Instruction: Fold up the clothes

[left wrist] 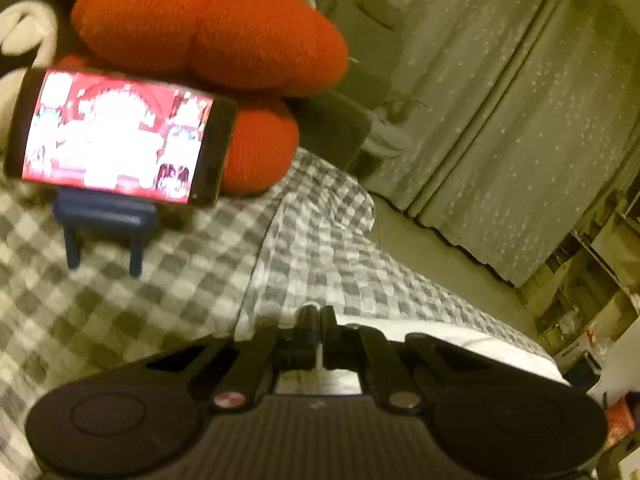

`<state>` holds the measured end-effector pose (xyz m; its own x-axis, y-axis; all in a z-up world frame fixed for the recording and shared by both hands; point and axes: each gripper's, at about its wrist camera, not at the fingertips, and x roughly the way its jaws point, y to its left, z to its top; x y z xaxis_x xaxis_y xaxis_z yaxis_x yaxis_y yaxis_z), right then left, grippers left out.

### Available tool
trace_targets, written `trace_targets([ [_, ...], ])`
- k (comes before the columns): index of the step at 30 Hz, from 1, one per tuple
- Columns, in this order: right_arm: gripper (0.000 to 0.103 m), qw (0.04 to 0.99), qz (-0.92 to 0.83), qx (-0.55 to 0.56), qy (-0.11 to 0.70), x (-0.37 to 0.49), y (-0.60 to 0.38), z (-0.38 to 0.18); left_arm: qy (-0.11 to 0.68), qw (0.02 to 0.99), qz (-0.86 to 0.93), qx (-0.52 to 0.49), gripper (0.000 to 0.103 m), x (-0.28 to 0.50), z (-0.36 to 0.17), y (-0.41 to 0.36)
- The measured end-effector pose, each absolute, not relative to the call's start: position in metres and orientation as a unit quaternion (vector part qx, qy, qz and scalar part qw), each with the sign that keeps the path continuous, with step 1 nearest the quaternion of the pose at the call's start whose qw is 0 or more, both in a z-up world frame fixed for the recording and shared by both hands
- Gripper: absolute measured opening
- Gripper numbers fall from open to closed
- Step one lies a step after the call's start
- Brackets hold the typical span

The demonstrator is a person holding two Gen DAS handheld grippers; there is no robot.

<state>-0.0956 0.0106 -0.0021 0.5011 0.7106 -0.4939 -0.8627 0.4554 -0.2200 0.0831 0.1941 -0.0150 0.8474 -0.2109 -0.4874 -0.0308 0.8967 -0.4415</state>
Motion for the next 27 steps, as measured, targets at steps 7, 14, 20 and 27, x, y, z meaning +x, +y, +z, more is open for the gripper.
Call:
trace_targets([
  [7,0.007,0.839,0.469,-0.195,0.196,-0.091,0.024,-0.001,0.238,0.944,-0.024,-0.228,0.001,0.072,-0.002,0.211],
  [14,0.007,0.831,0.485,-0.11,0.249,-0.079,0.042,0.013,0.242,0.95,-0.009,-0.195,0.001,0.066,0.002,0.233],
  [20,0.007,0.813,0.502,0.001,0.294,-0.06,0.05,0.03,0.243,0.958,0.006,-0.153,0.001,0.058,-0.001,0.259],
  [27,0.007,0.792,0.498,-0.021,0.352,-0.053,0.096,-0.002,0.276,0.956,0.026,-0.096,0.002,0.06,-0.03,0.273],
])
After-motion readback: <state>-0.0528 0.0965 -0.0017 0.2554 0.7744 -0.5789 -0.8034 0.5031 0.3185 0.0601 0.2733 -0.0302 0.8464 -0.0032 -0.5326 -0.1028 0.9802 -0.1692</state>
